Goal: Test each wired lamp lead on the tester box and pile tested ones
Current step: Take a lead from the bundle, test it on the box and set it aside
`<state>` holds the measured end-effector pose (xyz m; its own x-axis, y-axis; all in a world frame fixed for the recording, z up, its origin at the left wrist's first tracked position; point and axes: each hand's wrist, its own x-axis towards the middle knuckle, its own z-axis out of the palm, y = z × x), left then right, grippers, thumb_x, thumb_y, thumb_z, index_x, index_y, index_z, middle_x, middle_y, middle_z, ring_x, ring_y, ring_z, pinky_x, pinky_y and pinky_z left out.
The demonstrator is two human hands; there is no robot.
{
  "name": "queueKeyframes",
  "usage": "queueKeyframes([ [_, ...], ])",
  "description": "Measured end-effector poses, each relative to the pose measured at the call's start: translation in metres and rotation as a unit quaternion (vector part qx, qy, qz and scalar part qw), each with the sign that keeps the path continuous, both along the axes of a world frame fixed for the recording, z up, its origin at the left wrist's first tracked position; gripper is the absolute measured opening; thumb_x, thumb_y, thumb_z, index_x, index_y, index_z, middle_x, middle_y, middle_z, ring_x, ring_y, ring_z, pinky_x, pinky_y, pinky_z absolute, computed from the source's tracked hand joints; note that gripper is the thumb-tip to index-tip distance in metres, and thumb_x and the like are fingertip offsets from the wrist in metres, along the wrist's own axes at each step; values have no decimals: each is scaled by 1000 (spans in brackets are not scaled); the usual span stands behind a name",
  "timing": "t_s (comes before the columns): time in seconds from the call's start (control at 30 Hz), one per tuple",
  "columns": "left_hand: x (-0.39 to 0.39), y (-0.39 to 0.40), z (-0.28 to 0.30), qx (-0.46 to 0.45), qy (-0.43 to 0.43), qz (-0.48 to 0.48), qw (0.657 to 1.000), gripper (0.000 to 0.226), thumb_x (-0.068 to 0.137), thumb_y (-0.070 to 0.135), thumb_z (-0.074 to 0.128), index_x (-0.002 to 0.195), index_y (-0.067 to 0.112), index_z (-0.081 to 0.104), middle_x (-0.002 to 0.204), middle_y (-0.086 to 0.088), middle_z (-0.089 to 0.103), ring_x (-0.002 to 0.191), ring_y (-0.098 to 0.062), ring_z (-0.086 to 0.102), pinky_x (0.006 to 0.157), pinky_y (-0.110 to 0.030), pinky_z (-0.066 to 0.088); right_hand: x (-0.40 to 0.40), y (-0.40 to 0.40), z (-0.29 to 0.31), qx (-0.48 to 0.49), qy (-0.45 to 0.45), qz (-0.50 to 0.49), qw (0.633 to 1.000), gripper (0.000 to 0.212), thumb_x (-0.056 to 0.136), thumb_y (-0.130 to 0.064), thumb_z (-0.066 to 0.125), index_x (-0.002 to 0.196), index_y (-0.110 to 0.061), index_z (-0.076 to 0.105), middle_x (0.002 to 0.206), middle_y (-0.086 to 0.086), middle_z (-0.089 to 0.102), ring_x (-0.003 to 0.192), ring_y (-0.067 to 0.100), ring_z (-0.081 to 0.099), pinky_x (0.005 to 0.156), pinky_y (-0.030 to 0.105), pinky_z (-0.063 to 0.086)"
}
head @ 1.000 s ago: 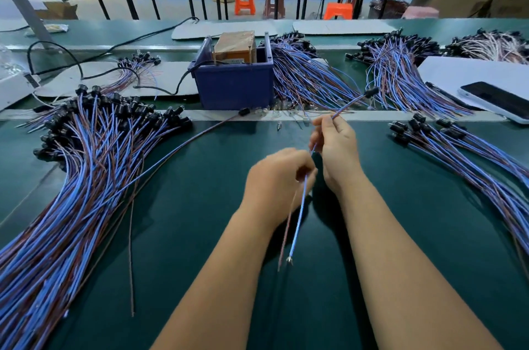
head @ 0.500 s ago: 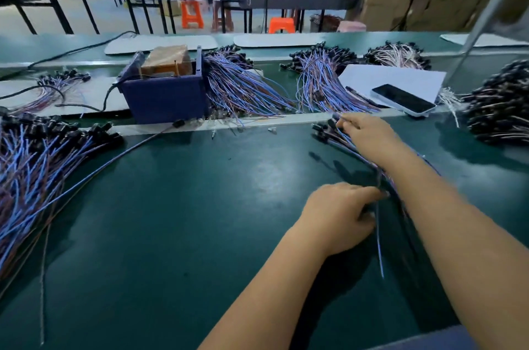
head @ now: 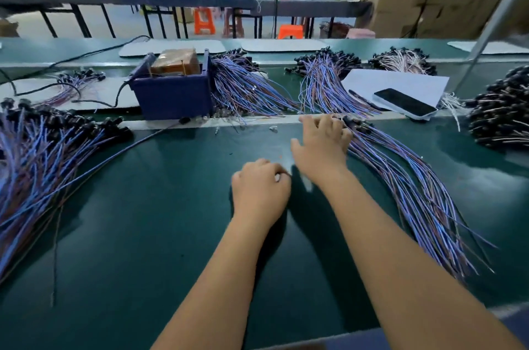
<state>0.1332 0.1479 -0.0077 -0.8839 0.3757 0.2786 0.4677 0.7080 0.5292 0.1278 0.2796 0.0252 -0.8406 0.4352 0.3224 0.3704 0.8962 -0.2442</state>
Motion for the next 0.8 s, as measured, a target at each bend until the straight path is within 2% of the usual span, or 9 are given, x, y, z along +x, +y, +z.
queueKeyframes([
  [0.2, -48, -102, 4, -22, -54, 225, 973, 27, 91, 30, 48, 109, 25, 68, 123, -6, 53, 116, -31, 43, 96, -38, 34, -39, -103, -16, -94, 46, 136, 985, 41, 93, -32, 50, 133, -23, 49, 129, 6, 43, 123, 29, 34, 102, 40, 19],
  [0.33, -64, -144, 4, -19, -56, 273, 960, 33, 92, 26, 51, 123, 14, 56, 140, -14, 33, 121, -35, 39, 100, -42, 35, -54, -137, -29, -148, 15, 185, 972, 40, 95, -33, 48, 134, -26, 48, 129, 5, 44, 123, 27, 35, 101, 40, 23],
  [0.47, -82, -159, 6, -67, -62, 305, 948, 46, 95, 26, 49, 138, 13, 39, 157, -13, 10, 117, -39, 47, 85, -42, 40, -59, -137, -37, -138, -19, 187, 973, 37, 96, -33, 45, 132, -26, 51, 130, 5, 48, 123, 26, 37, 100, 39, 24],
  [0.53, -95, -162, 6, -111, -57, 308, 943, 48, 97, 28, 45, 142, 15, 35, 158, -11, 16, 116, -39, 51, 77, -39, 36, -60, -135, -38, -146, -14, 189, 971, 33, 96, -33, 45, 126, -27, 55, 126, 2, 49, 121, 24, 37, 98, 38, 23],
  [0.63, -110, -161, 6, -137, -37, 307, 941, 41, 99, 25, 39, 139, 13, 37, 144, -10, 39, 114, -37, 54, 73, -38, 34, -63, -137, -38, -138, -8, 184, 973, 25, 95, -32, 45, 115, -29, 59, 109, -4, 42, 116, 21, 36, 88, 35, 19],
  [0.8, -127, -154, 7, -126, -64, 351, 926, 35, 100, 20, 40, 134, 10, 42, 135, -18, 42, 110, -40, 54, 71, -42, 32, -63, -144, -37, -76, 0, 167, 983, 18, 92, -26, 45, 106, -25, 56, 101, -4, 36, 106, 21, 37, 82, 39, 21],
])
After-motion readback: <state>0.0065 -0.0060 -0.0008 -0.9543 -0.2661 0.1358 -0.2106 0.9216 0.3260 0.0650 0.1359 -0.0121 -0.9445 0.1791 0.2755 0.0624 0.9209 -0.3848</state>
